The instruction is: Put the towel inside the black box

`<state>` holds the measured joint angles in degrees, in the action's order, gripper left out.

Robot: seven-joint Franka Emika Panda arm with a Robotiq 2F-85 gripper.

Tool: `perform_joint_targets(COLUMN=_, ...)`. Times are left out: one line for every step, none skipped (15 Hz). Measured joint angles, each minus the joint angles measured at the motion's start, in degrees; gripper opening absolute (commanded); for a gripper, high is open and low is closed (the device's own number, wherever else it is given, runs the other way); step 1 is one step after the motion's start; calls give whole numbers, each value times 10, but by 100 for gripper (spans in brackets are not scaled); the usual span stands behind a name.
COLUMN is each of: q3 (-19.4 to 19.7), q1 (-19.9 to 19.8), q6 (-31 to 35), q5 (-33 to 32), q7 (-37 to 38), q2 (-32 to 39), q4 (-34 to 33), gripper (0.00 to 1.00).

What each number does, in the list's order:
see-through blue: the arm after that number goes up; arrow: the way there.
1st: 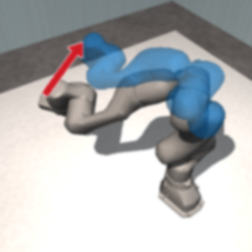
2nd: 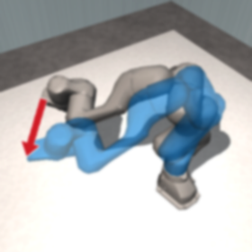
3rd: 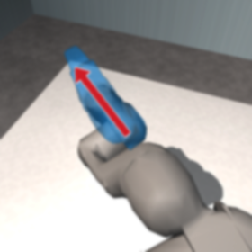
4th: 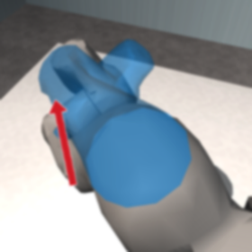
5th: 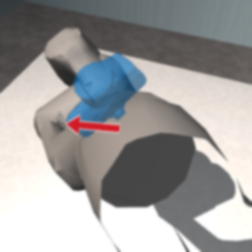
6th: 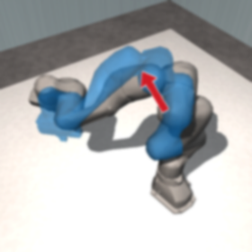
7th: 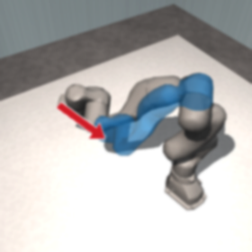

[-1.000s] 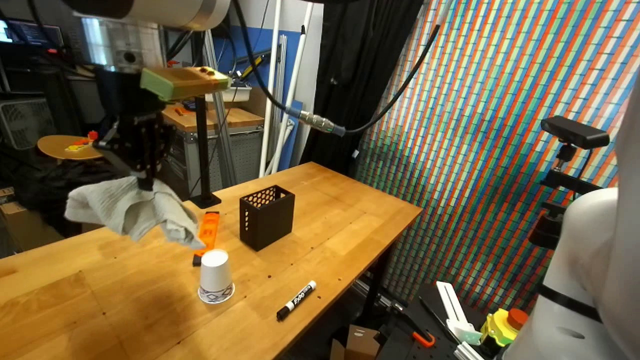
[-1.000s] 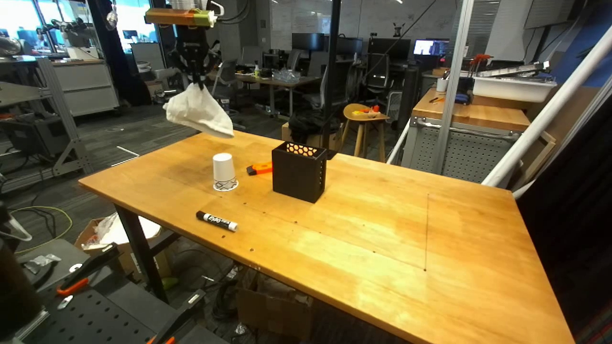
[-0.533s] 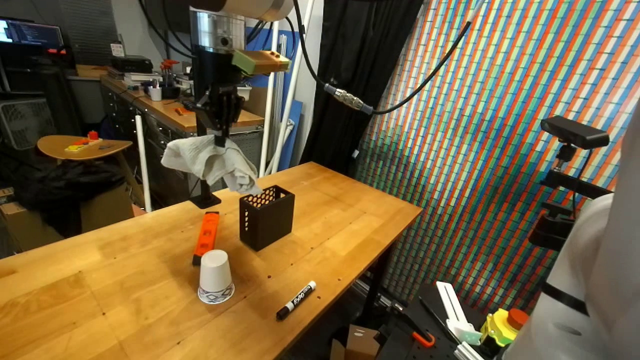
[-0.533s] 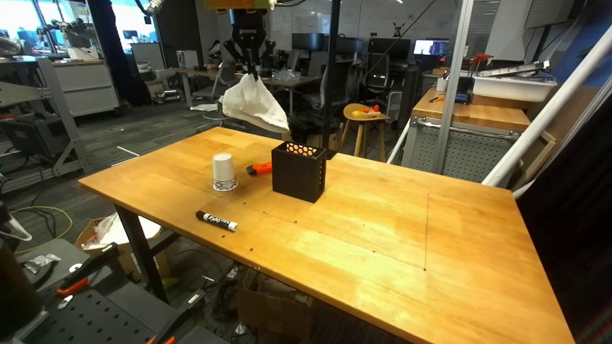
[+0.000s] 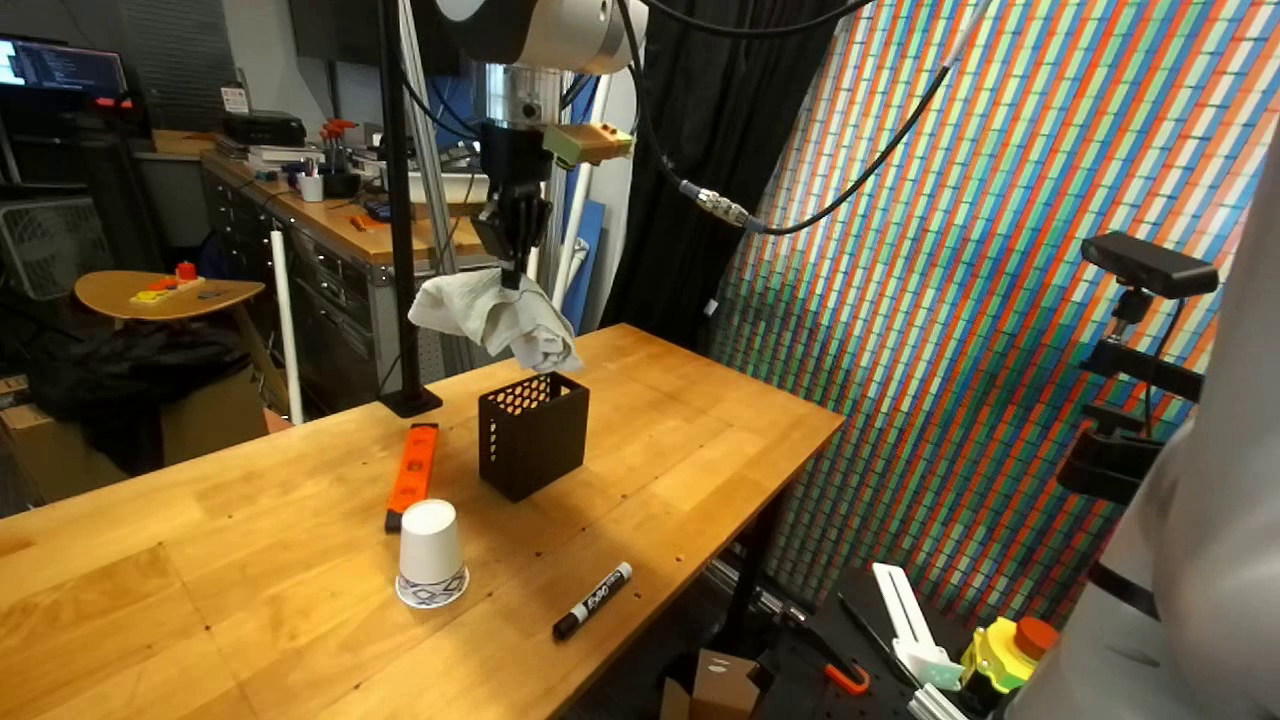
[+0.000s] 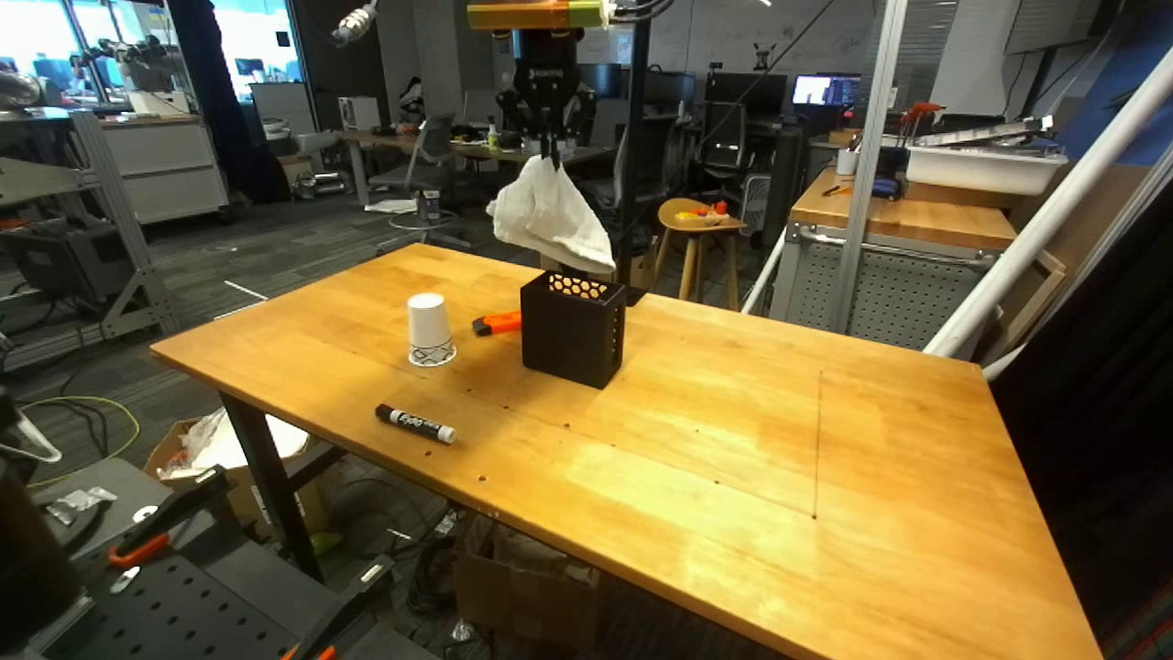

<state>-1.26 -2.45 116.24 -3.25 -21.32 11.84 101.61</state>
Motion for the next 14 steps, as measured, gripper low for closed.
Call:
perform_joint_targets(q3=1, q1=-3, q6=1, q5=0, q7=-2, q2=7, q4=-1, gripper=2)
perform_joint_targets(q3=2, q1=-6, q6=2, q5=0, q7=-3, q2=15, q4=-3, gripper=2)
perform_joint_targets(q3=2, q1=-9, q6=4, q5=0, q7=-3, q2=24, q4=-5, gripper=2)
perform_joint_targets(q3=2, q1=-12, q6=5, q5=0, q7=-3, q2=34, q4=-9, gripper=2)
perform_joint_targets(q3=2, q1=-14, q6=8, q5=0, q7=-3, q2=44, q4=-12, gripper=2)
perform_joint_targets(q3=2, q1=-15, q6=10, q5=0, q7=-3, q2=55, q4=-16, gripper=2)
perform_joint_targets(q3=2, q1=-16, q6=12, q5=0, q7=-3, q2=65, q4=-18, gripper=2)
perform_joint_targets(q3=2, q1=-16, q6=14, q5=0, q7=-3, q2=75, q4=-21, gripper=2)
perform_joint_targets(q3=2, q1=-16, q6=16, q5=0, q7=-3, q2=85, q4=-23, gripper=2)
perform_joint_targets(q3=2, q1=-16, q6=21, q5=0, q7=-3, q2=95, q4=-23, gripper=2)
perform_joint_targets(q3=2, q1=-17, q6=24, q5=0, q7=-3, q2=104, q4=-23, gripper=2)
perform_joint_targets(q3=2, q1=-17, q6=27, q5=0, q7=-3, q2=114, q4=-23, gripper=2)
perform_joint_targets(q3=2, q1=-18, q6=29, q5=0, q7=-3, q2=123, q4=-23, gripper=2)
perform_joint_targets(q3=2, q1=-20, q6=32, q5=0, q7=-3, q2=131, q4=-23, gripper=2)
